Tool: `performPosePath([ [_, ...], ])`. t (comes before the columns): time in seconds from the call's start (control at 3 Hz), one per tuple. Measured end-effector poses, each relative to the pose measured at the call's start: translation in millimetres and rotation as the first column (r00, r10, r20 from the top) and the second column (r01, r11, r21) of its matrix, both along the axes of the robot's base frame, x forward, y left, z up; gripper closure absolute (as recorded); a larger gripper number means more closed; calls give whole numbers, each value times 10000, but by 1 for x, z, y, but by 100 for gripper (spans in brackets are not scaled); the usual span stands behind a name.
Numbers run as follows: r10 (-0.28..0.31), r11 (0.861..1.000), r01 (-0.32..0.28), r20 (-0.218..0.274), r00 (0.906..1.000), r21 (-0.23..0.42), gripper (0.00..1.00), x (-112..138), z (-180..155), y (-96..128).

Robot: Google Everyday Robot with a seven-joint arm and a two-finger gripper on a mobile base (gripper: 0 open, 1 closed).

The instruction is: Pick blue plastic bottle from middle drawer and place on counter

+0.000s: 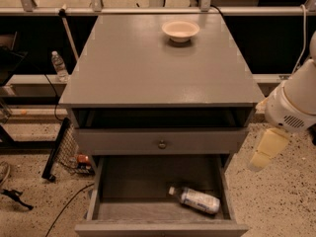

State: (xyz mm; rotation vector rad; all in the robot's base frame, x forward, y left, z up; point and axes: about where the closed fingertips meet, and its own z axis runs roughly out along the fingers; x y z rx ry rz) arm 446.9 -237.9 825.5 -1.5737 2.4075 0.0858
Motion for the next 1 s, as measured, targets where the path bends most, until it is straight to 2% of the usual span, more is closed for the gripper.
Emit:
performPosePath([
  [0.33, 120, 9999, -121, -304, 9995, -11, 0, -7, -33, 4],
  [0.67, -91, 9998, 102, -562, 9984, 190, 0, -16, -85, 5],
  [1.0, -392, 9984, 408, -405, 9984, 386, 0, -21, -127, 10],
])
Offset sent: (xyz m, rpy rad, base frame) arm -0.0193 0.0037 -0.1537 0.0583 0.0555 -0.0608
